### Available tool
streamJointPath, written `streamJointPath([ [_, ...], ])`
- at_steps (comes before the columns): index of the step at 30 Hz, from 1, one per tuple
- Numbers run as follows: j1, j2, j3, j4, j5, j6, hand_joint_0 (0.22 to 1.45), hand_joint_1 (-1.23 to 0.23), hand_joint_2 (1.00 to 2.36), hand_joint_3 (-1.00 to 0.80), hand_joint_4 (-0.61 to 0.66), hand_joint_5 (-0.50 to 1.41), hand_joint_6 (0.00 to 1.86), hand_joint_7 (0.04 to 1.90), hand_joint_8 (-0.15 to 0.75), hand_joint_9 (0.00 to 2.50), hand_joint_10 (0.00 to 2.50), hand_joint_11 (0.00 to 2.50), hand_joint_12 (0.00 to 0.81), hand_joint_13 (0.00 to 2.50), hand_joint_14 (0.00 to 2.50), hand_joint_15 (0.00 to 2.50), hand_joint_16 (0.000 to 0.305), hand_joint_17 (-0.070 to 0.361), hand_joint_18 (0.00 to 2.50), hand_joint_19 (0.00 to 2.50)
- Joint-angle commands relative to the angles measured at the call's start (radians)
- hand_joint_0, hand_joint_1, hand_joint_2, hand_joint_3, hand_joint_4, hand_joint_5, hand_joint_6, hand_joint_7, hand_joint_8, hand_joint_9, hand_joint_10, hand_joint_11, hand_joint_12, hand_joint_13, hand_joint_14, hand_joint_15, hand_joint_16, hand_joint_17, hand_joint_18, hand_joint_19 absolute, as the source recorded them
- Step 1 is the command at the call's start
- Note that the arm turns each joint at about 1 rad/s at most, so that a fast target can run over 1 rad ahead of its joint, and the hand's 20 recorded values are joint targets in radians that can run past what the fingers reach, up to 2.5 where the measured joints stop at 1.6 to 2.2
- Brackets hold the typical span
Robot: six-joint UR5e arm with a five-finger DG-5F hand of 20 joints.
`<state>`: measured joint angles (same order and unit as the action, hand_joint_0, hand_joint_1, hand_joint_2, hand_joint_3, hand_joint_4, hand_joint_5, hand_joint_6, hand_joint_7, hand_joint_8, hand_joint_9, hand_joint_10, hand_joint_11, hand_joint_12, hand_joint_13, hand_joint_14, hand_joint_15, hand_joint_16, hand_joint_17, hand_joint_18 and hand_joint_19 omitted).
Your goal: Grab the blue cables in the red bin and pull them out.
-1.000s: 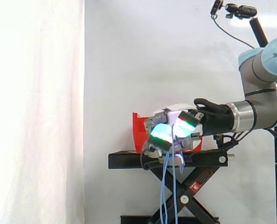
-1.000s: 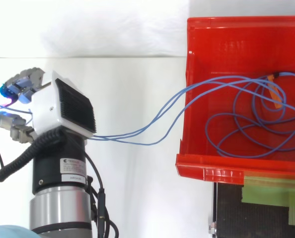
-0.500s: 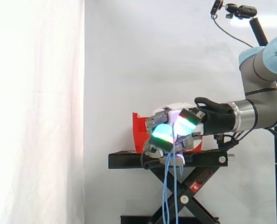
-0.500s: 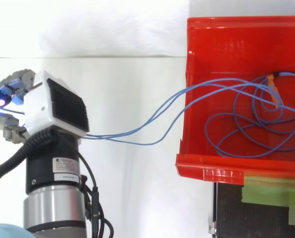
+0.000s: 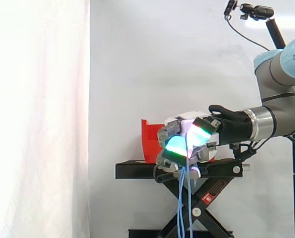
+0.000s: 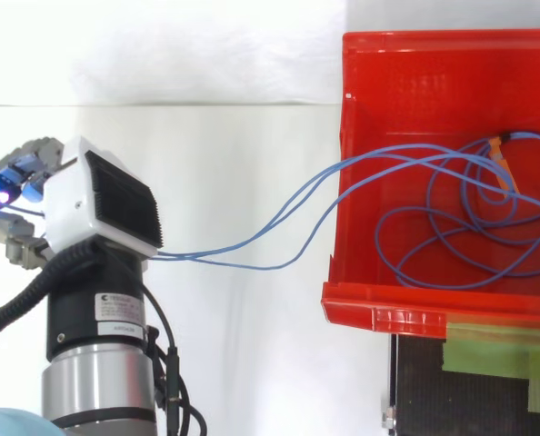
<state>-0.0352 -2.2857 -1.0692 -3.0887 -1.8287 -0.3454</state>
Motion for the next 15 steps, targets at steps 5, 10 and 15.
streamJointPath([
  [5, 0.0, 0.002, 0.0, -0.011, -0.01, -0.008, 0.76, -0.74, 1.0, -1.0, 0.16, 0.65, 0.79, 0.51, 0.287, 0.86, 0.01, 1.2, 0.326, 0.87, 2.16, 0.98, 0.048, 0.109, 0.97, 1.23],
  [10, 0.005, 0.002, 0.0, -0.015, -0.01, -0.01, 0.75, -0.72, 1.0, -1.0, 0.17, 0.67, 0.7, 0.55, 0.294, 0.86, 0.01, 1.18, 0.331, 0.88, 2.13, 0.99, 0.049, 0.111, 0.97, 1.23],
  [15, 0.006, 0.002, 0.0, -0.025, -0.012, -0.011, 0.74, -0.7, 1.0, -1.0, 0.18, 0.68, 0.6, 0.58, 0.295, 0.85, 0.01, 1.19, 0.336, 0.88, 2.11, 0.98, 0.051, 0.114, 0.97, 1.23],
])
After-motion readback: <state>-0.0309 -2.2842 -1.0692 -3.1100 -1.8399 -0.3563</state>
